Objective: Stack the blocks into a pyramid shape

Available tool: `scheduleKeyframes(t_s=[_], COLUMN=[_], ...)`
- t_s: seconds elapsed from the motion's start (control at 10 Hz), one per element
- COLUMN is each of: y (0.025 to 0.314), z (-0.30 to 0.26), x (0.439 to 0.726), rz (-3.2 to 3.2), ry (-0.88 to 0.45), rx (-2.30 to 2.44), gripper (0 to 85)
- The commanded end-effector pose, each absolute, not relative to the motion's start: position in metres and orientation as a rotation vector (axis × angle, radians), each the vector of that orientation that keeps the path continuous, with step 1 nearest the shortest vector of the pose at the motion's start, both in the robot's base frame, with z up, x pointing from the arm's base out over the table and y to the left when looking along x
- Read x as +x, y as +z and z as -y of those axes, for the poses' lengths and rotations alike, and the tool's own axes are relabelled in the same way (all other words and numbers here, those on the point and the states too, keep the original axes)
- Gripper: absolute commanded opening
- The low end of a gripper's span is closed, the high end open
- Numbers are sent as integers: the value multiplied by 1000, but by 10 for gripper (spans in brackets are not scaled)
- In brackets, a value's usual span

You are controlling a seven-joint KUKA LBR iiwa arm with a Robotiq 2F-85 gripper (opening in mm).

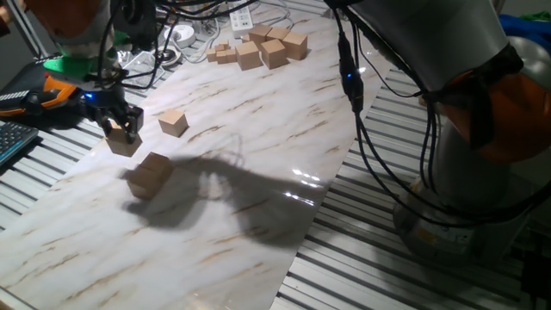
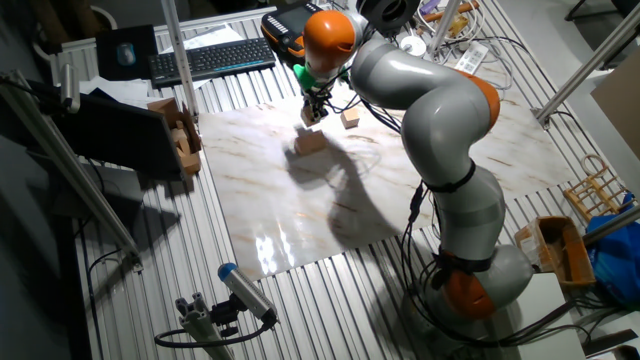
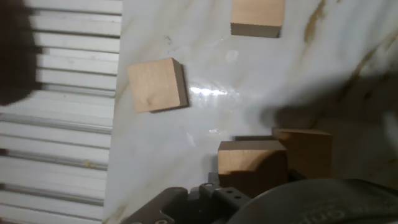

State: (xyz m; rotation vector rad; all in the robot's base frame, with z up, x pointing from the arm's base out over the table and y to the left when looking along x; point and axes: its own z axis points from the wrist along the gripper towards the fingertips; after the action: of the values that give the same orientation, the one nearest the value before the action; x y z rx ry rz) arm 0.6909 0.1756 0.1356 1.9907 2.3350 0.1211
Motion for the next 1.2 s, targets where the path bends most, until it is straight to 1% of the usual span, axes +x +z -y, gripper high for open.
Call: scheduleKeyframes(t_s=[0.0, 0.4, 0.7, 1.1], y=[135, 129, 117, 111], z=[-175, -154, -123, -108], x=[691, 686, 676, 670], rz=[-2335, -2291, -2325, -2275], ry=[118, 90, 110, 91], rx=[1986, 2017, 1979, 2067], gripper=[0, 0, 0, 0])
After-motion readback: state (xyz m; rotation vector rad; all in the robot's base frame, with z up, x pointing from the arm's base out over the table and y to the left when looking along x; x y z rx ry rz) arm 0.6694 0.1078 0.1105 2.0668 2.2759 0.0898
